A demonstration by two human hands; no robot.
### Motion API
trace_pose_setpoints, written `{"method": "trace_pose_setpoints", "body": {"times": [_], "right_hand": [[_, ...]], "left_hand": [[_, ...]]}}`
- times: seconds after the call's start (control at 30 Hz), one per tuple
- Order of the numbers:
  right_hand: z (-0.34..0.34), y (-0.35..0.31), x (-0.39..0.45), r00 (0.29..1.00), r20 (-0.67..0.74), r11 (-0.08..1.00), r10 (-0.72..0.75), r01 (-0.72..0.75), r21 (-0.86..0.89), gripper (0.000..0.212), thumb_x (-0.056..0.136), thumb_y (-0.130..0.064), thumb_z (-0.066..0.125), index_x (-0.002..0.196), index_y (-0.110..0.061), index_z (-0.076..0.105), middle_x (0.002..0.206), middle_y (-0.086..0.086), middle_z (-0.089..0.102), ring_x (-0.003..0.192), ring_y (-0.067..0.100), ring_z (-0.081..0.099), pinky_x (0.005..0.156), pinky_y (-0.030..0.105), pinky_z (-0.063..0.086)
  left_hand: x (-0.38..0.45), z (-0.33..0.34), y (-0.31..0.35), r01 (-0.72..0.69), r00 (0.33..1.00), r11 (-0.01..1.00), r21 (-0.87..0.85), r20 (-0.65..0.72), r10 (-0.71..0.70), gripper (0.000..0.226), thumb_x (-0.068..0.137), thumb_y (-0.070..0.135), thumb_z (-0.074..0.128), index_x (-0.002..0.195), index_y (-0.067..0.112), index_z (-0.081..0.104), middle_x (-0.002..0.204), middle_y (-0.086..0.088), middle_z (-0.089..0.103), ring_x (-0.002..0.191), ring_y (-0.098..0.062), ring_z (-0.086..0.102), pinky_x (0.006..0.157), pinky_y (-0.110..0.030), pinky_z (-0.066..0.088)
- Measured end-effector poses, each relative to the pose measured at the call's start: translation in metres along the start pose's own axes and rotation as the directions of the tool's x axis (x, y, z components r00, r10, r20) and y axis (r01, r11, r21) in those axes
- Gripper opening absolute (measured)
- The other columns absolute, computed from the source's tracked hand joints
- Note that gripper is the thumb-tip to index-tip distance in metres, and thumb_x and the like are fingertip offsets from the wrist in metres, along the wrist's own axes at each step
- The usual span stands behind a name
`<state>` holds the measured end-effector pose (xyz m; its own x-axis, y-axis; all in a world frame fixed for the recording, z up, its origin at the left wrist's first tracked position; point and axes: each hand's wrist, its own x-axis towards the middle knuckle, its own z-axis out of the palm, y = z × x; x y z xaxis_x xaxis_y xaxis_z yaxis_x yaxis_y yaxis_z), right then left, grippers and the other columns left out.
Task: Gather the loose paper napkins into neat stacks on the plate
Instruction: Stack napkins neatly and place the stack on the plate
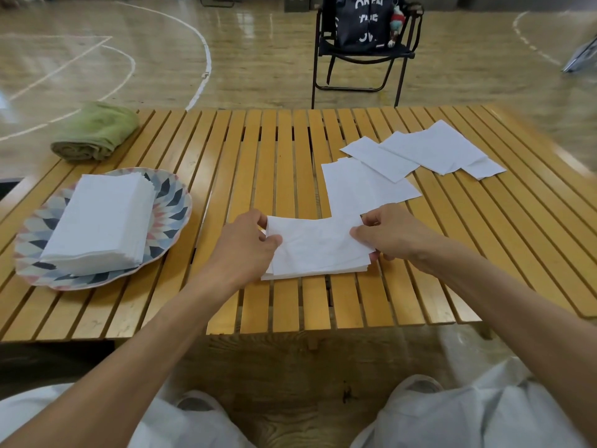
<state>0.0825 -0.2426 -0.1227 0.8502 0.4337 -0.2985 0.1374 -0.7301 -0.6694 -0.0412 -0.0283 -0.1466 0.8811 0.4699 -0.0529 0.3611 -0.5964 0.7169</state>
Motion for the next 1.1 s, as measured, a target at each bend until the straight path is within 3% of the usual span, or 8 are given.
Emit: {"method": "trace_pose_setpoints", "body": {"times": [0.2, 0.33, 0.47, 0.57, 0.73, 0.9, 0.97, 1.1], "right_hand": [[0.004, 0.000, 0.000, 1.000, -0.019, 0.999, -0.010, 0.009, -0.049, 0.017, 0.095, -0.033, 0.067, 0.103, -0.020, 0.059, 0.084, -0.001, 0.066, 0.057, 0.008, 0.064, 0.057, 0.018, 0.045], [0.005, 0.000, 0.001, 0.995, -0.098, 0.982, -0.036, 0.017, -0.186, 0.014, 0.092, -0.033, 0.071, 0.091, -0.022, 0.062, 0.086, -0.002, 0.066, 0.066, 0.010, 0.066, 0.057, 0.020, 0.048], [0.007, 0.000, 0.000, 0.971, -0.206, 0.931, -0.119, 0.037, -0.364, 0.013, 0.091, -0.033, 0.070, 0.086, -0.023, 0.063, 0.081, -0.006, 0.064, 0.074, 0.009, 0.061, 0.063, 0.025, 0.051], [0.008, -0.001, -0.003, 0.964, -0.171, 0.929, -0.205, 0.137, -0.345, 0.008, 0.092, -0.029, 0.069, 0.094, -0.023, 0.064, 0.095, -0.006, 0.067, 0.083, 0.007, 0.060, 0.070, 0.023, 0.049], [0.015, -0.005, -0.010, 0.936, 0.064, 0.851, -0.346, 0.342, -0.398, 0.030, 0.095, -0.033, 0.066, 0.124, -0.029, 0.061, 0.143, -0.008, 0.050, 0.131, 0.013, 0.044, 0.105, 0.028, 0.032], [0.015, -0.008, -0.008, 0.941, 0.087, 0.830, -0.326, 0.329, -0.450, 0.025, 0.092, -0.039, 0.068, 0.115, -0.028, 0.066, 0.136, -0.004, 0.057, 0.124, 0.017, 0.049, 0.098, 0.030, 0.037], [0.016, -0.008, -0.010, 0.944, 0.109, 0.835, -0.312, 0.327, -0.443, 0.035, 0.093, -0.040, 0.067, 0.125, -0.030, 0.059, 0.137, -0.006, 0.055, 0.125, 0.016, 0.048, 0.102, 0.033, 0.039], [0.020, -0.009, -0.011, 0.938, 0.188, 0.820, -0.293, 0.347, -0.455, 0.053, 0.088, -0.040, 0.071, 0.136, -0.027, 0.052, 0.132, -0.007, 0.053, 0.117, 0.014, 0.049, 0.098, 0.032, 0.043]], "left_hand": [[-0.001, 0.001, 0.000, 0.035, 0.999, 0.988, 0.151, 0.004, -0.036, 0.028, 0.094, 0.034, 0.064, 0.114, 0.025, 0.047, 0.093, 0.005, 0.058, 0.072, -0.007, 0.058, 0.043, -0.013, 0.040], [-0.006, 0.000, 0.001, 0.008, 0.994, 0.952, 0.306, -0.103, 0.025, 0.042, 0.092, 0.035, 0.065, 0.126, 0.021, 0.045, 0.095, 0.002, 0.059, 0.081, -0.015, 0.060, 0.062, -0.028, 0.052], [-0.006, 0.002, 0.004, -0.053, 0.985, 0.908, 0.417, -0.127, 0.115, 0.049, 0.090, 0.037, 0.067, 0.131, 0.023, 0.043, 0.118, -0.002, 0.053, 0.089, -0.014, 0.053, 0.070, -0.029, 0.047], [-0.006, 0.003, 0.003, -0.159, 0.978, 0.882, 0.444, -0.054, 0.204, 0.041, 0.092, 0.036, 0.064, 0.129, 0.027, 0.051, 0.129, -0.001, 0.049, 0.105, -0.016, 0.053, 0.087, -0.032, 0.047], [-0.007, 0.007, 0.003, -0.334, 0.942, 0.821, 0.463, 0.166, 0.290, 0.037, 0.095, 0.032, 0.060, 0.132, 0.031, 0.055, 0.142, 0.008, 0.047, 0.129, -0.017, 0.042, 0.108, -0.040, 0.031], [-0.007, 0.003, 0.008, -0.352, 0.935, 0.815, 0.459, 0.214, 0.284, 0.015, 0.095, 0.038, 0.059, 0.110, 0.036, 0.062, 0.129, 0.009, 0.055, 0.120, -0.016, 0.048, 0.104, -0.040, 0.036], [-0.009, 0.002, 0.008, -0.353, 0.935, 0.836, 0.420, 0.196, 0.297, 0.008, 0.095, 0.034, 0.060, 0.103, 0.035, 0.059, 0.123, 0.008, 0.055, 0.114, -0.015, 0.051, 0.101, -0.039, 0.039], [-0.009, 0.005, 0.008, -0.328, 0.937, 0.842, 0.427, 0.256, 0.236, 0.042, 0.089, 0.032, 0.067, 0.126, 0.032, 0.045, 0.124, 0.008, 0.052, 0.111, -0.015, 0.051, 0.099, -0.039, 0.043]]}}
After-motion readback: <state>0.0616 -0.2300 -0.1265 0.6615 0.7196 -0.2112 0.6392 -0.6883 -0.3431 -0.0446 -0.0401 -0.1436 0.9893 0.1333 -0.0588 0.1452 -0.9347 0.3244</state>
